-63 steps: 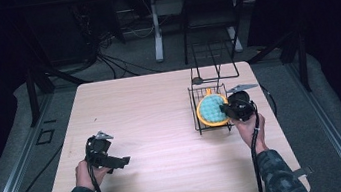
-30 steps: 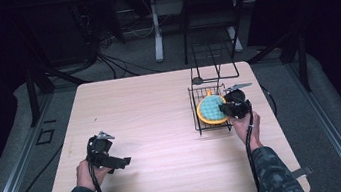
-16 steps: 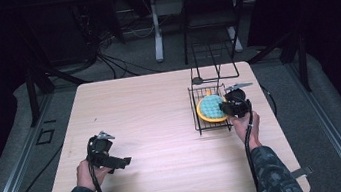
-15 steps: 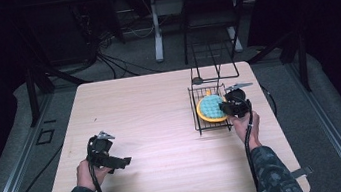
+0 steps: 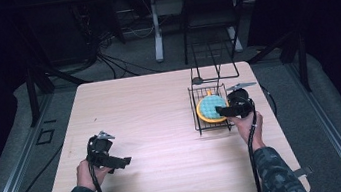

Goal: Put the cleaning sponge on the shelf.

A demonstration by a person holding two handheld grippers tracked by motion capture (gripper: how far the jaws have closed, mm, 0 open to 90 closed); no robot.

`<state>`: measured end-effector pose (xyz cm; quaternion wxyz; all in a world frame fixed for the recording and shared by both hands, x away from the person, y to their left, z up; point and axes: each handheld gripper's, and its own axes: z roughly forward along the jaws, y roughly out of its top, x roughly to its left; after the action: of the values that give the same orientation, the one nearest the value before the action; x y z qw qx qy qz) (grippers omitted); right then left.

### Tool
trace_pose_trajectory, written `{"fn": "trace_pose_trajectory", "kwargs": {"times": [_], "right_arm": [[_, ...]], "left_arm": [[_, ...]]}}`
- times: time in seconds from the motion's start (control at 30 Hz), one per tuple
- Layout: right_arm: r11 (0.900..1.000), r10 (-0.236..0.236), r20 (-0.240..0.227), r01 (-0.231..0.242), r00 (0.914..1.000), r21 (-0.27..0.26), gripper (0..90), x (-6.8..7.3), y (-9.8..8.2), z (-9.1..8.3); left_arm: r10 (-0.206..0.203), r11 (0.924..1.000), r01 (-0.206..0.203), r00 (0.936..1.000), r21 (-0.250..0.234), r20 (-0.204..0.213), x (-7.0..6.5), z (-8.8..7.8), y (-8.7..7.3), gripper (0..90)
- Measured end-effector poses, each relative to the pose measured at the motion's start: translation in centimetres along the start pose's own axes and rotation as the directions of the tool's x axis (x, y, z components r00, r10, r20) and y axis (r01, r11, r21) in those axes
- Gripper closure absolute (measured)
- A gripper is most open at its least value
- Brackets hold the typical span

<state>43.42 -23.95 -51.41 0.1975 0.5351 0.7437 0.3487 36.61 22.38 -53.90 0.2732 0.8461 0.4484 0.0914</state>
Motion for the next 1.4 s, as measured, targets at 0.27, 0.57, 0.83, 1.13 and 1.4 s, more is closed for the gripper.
{"fn": "trace_pose_trajectory", "kwargs": {"times": [0.27,0.57,0.83,1.13,1.4], "right_arm": [[1.0,-0.007,-0.055,0.008,0.9985,0.019,12.9,0.2,0.1,-1.9],[0.997,-0.059,-0.1,0.063,0.9932,0.038,0.0,1.4,0.1,-5.2],[0.992,-0.121,-0.142,0.125,0.9824,0.021,0.0,2.6,-0.4,-8.1],[0.986,-0.161,-0.172,0.168,0.9718,0.024,0.0,3.1,-2.2,-10.3],[0.985,-0.15,-0.165,0.163,0.9748,0.065,0.0,2.9,-5.3,-10.9]], "left_arm": [[-0.001,1.0,0.001,1.0,-0.003,-0.001,0.1,0.0,0.0,0.1],[0.001,1.0,-0.001,1.0,0.001,-0.003,-0.1,0.0,0.0,0.0],[0.012,0.9999,-0.012,0.9999,0.006,-0.002,-0.2,0.2,0.0,0.0],[0.006,1.0,-0.006,1.0,-0.001,-0.004,-0.2,0.1,0.0,0.0],[0.012,0.9999,-0.012,0.9999,0.002,0.001,-0.3,0.1,0.0,0.0]]}}
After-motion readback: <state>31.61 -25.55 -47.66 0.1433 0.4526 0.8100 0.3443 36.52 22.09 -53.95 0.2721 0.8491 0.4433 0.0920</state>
